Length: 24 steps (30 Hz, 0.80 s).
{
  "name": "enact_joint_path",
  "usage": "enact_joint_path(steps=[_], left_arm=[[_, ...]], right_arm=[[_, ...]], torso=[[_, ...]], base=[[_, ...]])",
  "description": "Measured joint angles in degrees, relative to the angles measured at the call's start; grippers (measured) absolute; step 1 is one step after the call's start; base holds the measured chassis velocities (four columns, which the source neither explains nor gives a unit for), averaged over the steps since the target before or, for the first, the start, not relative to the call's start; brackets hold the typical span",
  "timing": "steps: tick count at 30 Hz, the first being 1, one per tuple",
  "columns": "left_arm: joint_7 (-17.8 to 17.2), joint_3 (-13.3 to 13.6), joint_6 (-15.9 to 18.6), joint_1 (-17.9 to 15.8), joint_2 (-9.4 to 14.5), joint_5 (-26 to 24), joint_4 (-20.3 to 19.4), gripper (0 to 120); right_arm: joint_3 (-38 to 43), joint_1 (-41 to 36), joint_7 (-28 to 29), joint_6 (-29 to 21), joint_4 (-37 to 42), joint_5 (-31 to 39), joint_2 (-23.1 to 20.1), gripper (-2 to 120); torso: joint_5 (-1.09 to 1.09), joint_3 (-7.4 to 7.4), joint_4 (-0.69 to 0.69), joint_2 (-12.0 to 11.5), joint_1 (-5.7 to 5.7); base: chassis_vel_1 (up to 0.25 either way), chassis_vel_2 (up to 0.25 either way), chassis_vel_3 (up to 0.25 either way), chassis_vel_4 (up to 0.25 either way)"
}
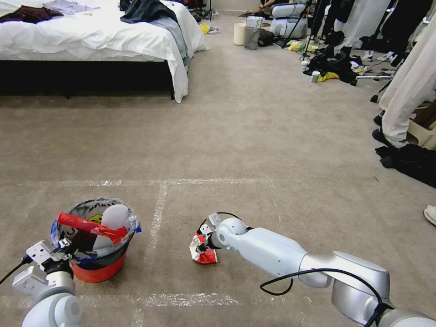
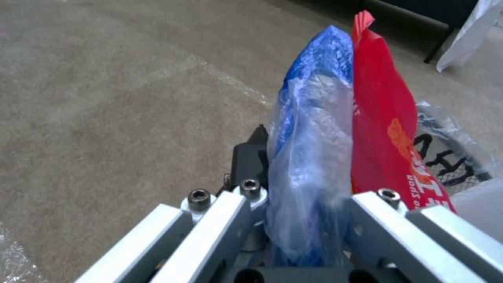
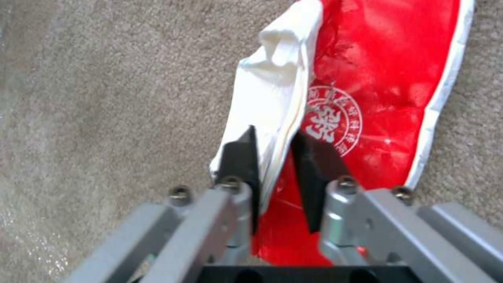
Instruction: Pick up the trash bin and place the garbage on the floor into it.
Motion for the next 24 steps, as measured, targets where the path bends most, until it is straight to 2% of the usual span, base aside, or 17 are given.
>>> enact_joint_path(steps=[1,2,4,5,24], left_arm=[[0.00,0.00,0.00,0.00,0.00,0.00,0.00,4],[0.01,0.04,0.00,0.04,-0.04,0.02,-0.06,4],[0.01,0.04,0.00,0.04,-0.04,0.02,-0.06,4],[0.03,0.20,0.00,0.16,-0.13,0.07,-0.21,4],[0.11,1.55,0.15,0.01,-0.22,0.14,-0.47,4]], right_arm=[[0.00,0.00,0.00,0.00,0.00,0.00,0.00,12],[0.14,-0.16,-0.02,0.16,-0.01,-0.08,0.00,7],[0.14,-0.16,-0.02,0.16,-0.01,-0.08,0.00,7],[0.27,-0.39,-0.18,0.69,-0.02,-0.34,-0.02,0],[2.04,-1.63,-1.37,2.22,-1.12,-1.85,0.46,0]], torso=[[0.00,0.00,0.00,0.00,0.00],[0.00,0.00,0.00,0.00,0.00],[0.00,0.00,0.00,0.00,0.00],[0.00,0.00,0.00,0.00,0.00],[0.00,0.00,0.00,0.00,0.00]], base=[[0.000,0.000,0.000,0.000],[0.000,0.000,0.000,0.000],[0.000,0.000,0.000,0.000],[0.000,0.000,0.000,0.000],[0.000,0.000,0.000,0.000]])
